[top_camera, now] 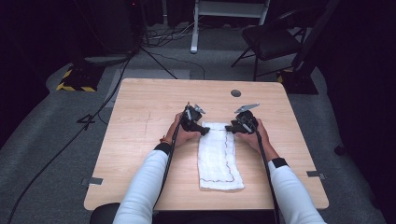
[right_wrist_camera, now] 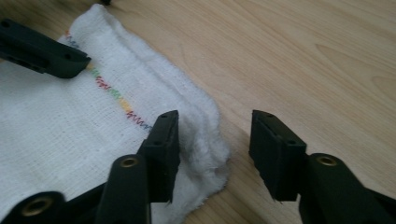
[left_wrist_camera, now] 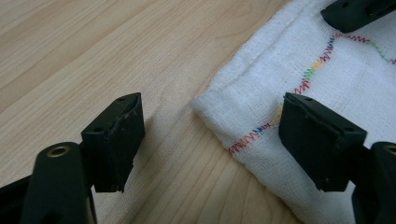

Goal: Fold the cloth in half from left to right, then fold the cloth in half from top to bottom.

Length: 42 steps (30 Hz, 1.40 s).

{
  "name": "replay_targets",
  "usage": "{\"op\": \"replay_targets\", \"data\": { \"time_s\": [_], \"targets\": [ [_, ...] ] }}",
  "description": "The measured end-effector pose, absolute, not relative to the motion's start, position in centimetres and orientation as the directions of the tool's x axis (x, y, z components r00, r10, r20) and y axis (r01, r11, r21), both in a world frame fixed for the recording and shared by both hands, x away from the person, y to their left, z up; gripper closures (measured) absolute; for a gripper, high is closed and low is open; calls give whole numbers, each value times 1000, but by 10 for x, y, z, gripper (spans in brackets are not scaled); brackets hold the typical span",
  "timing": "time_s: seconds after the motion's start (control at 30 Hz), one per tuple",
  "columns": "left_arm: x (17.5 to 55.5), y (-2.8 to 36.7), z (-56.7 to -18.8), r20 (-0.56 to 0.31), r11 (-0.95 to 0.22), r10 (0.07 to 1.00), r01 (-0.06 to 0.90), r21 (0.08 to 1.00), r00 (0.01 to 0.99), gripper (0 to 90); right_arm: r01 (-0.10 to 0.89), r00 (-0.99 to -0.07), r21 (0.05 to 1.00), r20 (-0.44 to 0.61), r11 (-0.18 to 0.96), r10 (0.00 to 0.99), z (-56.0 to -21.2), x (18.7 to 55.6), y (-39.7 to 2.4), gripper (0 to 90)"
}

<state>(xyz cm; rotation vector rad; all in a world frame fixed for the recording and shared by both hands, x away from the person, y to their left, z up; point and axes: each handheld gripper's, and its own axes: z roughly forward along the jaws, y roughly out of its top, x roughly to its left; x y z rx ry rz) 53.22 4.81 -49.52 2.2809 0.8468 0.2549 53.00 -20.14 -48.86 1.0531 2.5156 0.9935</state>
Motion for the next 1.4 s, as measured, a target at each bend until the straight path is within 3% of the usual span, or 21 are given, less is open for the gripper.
{"op": "replay_targets", "data": {
  "time_s": [0.13,0.27,0.47,0.7,0.9,1.4],
  "targets": [
    [532,48,-492,-70,-578,589,481,659,805,405,545,-726,673,80,500,683,-489,530,-201,700],
    [535,46,-492,-94,-575,572,480,663,815,597,537,-743,676,94,505,663,-489,531,-202,770],
    [538,40,-489,-57,-596,572,462,656,818,741,507,-743,682,36,527,668,-488,532,-198,830],
    [544,34,-485,17,-634,578,435,639,816,806,500,-709,703,-3,506,705,-483,539,-196,846],
    [552,36,-478,54,-595,620,424,683,783,840,459,-692,738,-52,495,720,-469,542,-193,851],
    [547,41,-431,133,-589,615,340,733,777,837,369,-677,798,-120,476,726,-428,539,-192,855]
  ]
}}
